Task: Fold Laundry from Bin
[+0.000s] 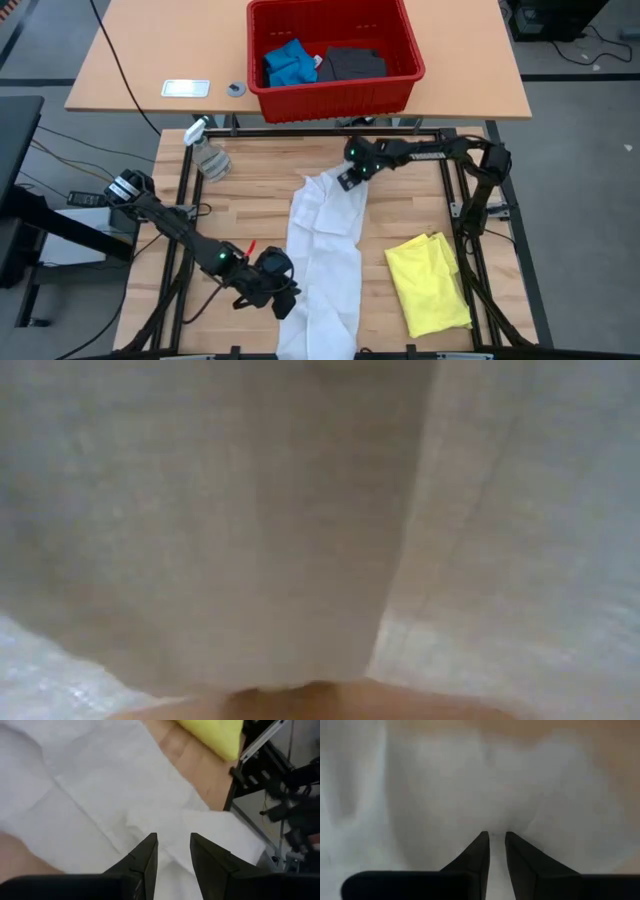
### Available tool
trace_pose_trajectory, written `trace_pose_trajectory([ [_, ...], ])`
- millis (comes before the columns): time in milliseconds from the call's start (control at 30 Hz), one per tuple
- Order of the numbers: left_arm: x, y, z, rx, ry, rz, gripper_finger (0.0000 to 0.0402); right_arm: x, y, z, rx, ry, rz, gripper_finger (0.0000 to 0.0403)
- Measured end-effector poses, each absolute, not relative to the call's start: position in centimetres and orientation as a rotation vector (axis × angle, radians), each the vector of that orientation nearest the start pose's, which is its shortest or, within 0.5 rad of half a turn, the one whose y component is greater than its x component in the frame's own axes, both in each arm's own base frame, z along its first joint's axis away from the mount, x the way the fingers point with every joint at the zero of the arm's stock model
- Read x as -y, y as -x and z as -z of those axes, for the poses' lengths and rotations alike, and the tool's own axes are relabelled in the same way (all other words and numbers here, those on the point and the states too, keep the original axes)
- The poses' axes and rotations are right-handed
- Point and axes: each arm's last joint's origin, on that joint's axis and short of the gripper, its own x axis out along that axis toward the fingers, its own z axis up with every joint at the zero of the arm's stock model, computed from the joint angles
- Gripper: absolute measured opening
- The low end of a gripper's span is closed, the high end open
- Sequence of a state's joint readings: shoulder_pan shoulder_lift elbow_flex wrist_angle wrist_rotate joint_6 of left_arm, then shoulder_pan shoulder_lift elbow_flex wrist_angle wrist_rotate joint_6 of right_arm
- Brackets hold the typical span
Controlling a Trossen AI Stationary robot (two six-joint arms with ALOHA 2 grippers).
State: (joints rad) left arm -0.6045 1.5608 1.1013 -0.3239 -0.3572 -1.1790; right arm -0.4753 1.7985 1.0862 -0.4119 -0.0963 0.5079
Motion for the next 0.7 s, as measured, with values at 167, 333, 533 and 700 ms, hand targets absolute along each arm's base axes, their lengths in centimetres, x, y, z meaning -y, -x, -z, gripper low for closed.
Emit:
trace_pose_trajectory([
  [167,17.5,-28.0,-24.6,-0.730,0.781,-0.200,0.0121,17.5,-31.6,-18.4,-0.932,-0.726,0.583,0.0070],
  [333,17.1,-28.0,-25.1,-0.718,0.810,-0.207,0.0121,16.1,-33.3,-20.6,-0.928,-0.710,0.488,0.0070],
  [533,17.4,-26.6,-27.1,-0.587,0.812,-0.224,0.0121,11.1,-35.0,-20.6,-0.992,-0.723,0.393,0.0070],
  [700,18.6,-24.8,-27.8,-0.507,0.769,-0.268,0.0121,5.7,-36.0,-20.1,-1.028,-0.749,0.383,0.0070],
])
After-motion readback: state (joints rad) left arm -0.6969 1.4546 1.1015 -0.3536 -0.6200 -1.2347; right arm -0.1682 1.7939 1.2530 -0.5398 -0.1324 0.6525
